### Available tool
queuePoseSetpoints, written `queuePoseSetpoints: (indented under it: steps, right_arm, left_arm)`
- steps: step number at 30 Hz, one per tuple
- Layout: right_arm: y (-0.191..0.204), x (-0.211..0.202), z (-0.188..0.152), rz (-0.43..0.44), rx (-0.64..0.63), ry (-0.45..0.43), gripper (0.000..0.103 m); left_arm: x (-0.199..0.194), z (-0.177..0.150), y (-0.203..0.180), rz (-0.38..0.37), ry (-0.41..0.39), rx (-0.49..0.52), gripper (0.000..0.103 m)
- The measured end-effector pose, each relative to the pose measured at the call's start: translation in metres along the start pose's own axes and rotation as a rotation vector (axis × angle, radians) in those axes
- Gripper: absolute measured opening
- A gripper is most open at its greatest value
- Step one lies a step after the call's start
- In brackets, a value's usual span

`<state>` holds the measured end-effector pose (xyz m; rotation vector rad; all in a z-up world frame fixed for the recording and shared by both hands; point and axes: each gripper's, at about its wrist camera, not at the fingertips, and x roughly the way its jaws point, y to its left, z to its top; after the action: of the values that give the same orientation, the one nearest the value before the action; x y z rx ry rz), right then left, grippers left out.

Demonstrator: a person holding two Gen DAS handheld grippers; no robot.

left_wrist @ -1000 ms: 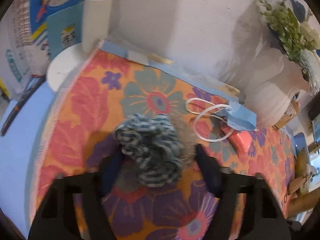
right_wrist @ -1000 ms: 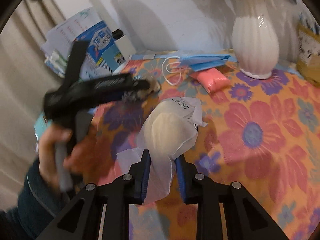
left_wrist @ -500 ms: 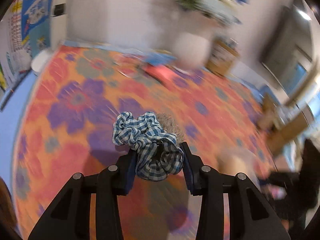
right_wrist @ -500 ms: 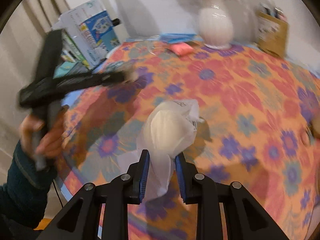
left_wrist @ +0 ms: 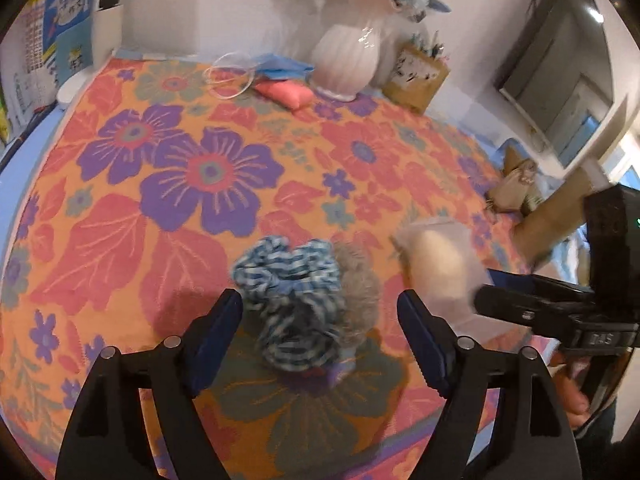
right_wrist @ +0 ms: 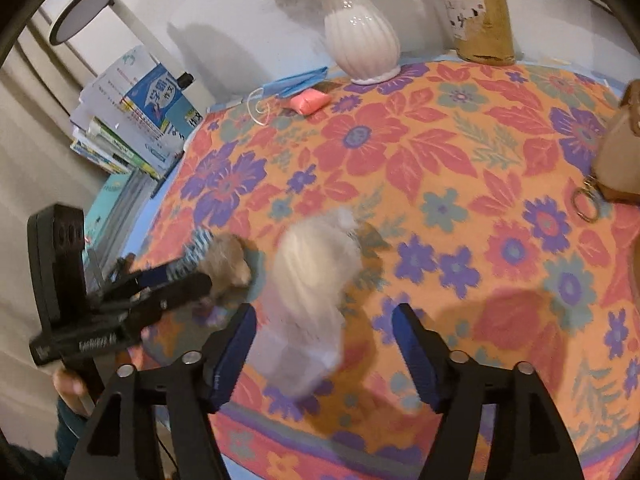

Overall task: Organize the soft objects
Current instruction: 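Carry the scrunchie and white mesh bag over the bowl and open both tools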

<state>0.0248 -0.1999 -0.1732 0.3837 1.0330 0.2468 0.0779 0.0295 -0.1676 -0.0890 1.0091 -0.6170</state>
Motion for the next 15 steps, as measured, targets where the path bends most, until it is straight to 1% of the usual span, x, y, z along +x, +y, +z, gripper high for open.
queuePoseSetpoints:
  steps: [3,4,5,6,7,8,9,10,11,12,15]
  right_arm:
    - [0.009,0.015,0.011,0.003,0.005,0.009,0.072]
    - [0.012,0.021,0.013,-0.005,0.003,0.013,0.072]
    - [0.014,0.028,0.015,-0.029,0.003,0.017,0.071]
    - [0.014,0.032,0.016,-0.051,0.008,0.015,0.071]
    - [0.013,0.036,0.016,-0.07,0.011,0.013,0.065]
    - [0.012,0.038,0.016,-0.072,0.011,0.012,0.053]
    - [0.011,0.04,0.015,-0.079,0.008,0.006,0.049]
    - [0.011,0.039,0.015,-0.084,0.001,-0.002,0.042]
    - [0.011,0.038,0.015,-0.08,-0.001,-0.003,0.038]
    - [0.01,0.036,0.014,-0.073,0.002,-0.004,0.037]
    - [0.007,0.031,0.009,-0.055,0.019,-0.009,0.036]
  left_arm:
    - [0.007,0.002,-0.01,0.034,0.006,0.04,0.079]
    - [0.01,0.003,-0.013,0.051,0.003,0.054,0.076]
    - [0.014,0.005,-0.014,0.1,-0.005,0.06,0.075]
    - [0.017,0.005,-0.012,0.118,-0.004,0.059,0.074]
    - [0.021,0.006,-0.01,0.12,0.003,0.05,0.069]
    - [0.025,0.006,-0.007,0.095,0.013,0.034,0.065]
    - [0.024,0.006,-0.007,0.093,-0.002,0.035,0.057]
    - [0.023,0.005,-0.009,0.083,-0.005,0.043,0.054]
    - [0.023,0.005,-0.01,0.077,0.0,0.051,0.052]
    - [0.022,0.004,-0.012,0.077,-0.001,0.058,0.049]
    - [0.015,0.001,-0.015,0.05,-0.003,0.053,0.044]
